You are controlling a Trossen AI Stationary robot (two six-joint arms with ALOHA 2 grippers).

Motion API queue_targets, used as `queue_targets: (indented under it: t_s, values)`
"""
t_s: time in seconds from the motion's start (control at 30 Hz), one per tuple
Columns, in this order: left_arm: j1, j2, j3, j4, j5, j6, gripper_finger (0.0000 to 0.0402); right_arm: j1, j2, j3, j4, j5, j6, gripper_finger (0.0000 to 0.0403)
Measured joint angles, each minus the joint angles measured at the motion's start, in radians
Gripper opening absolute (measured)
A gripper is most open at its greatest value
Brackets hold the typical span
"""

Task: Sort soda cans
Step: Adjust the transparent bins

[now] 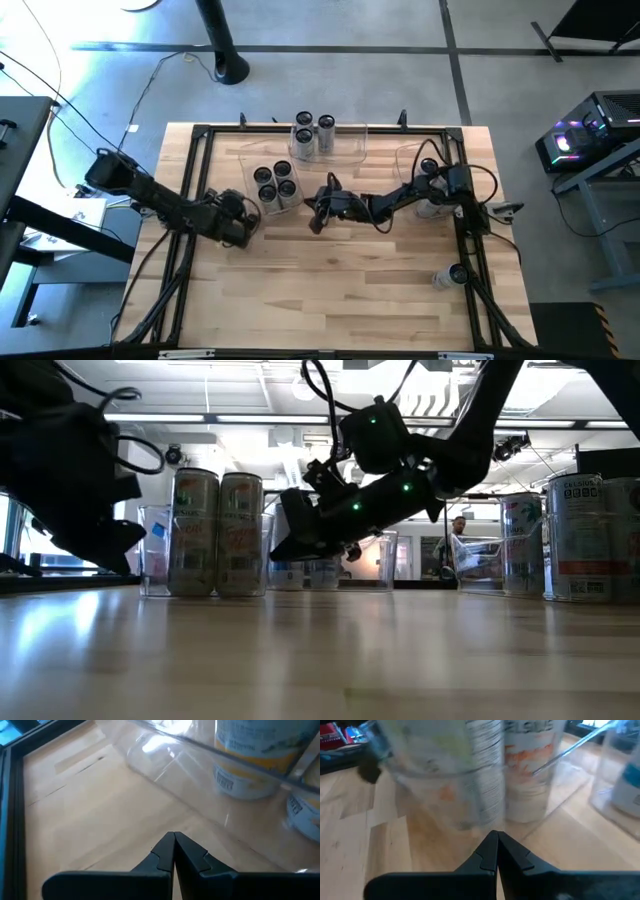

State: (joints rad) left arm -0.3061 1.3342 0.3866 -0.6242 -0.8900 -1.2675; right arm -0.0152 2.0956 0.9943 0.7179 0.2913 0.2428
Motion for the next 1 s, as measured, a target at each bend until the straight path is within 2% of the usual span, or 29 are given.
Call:
queue_targets:
  t_s: [0.37,0.47,0.53,0.63,0.73,0.9,1.0]
  values:
    - [0.145,0.000,-0.003,0.070,-0.004,0.203,0.0000,0.028,0.001,0.000,-0.004,-0.017,0.003,0.0000]
    - [0.162,0.000,-0.003,0.064,-0.005,0.214,0.0000,0.041,0.001,0.000,-0.012,-0.005,-0.002,0.0000]
    - [0.161,-0.001,-0.003,0.049,-0.001,0.195,0.0000,0.052,-0.007,0.000,-0.052,0.040,-0.016,0.0000]
    - [0.136,-0.008,-0.003,0.035,0.039,0.169,0.0000,0.068,-0.073,-0.001,-0.190,0.122,-0.025,0.0000]
    - [0.081,-0.024,-0.002,0.032,0.069,0.128,0.0000,0.075,-0.193,-0.001,-0.377,0.164,-0.041,0.0000]
    - [-0.046,-0.053,-0.001,0.016,0.094,-0.009,0.0000,0.039,-0.399,0.000,-0.638,0.160,0.015,0.0001]
    - [-0.121,-0.058,-0.001,0.009,0.102,-0.108,0.0000,-0.015,-0.477,0.000,-0.721,0.119,-0.046,0.0012]
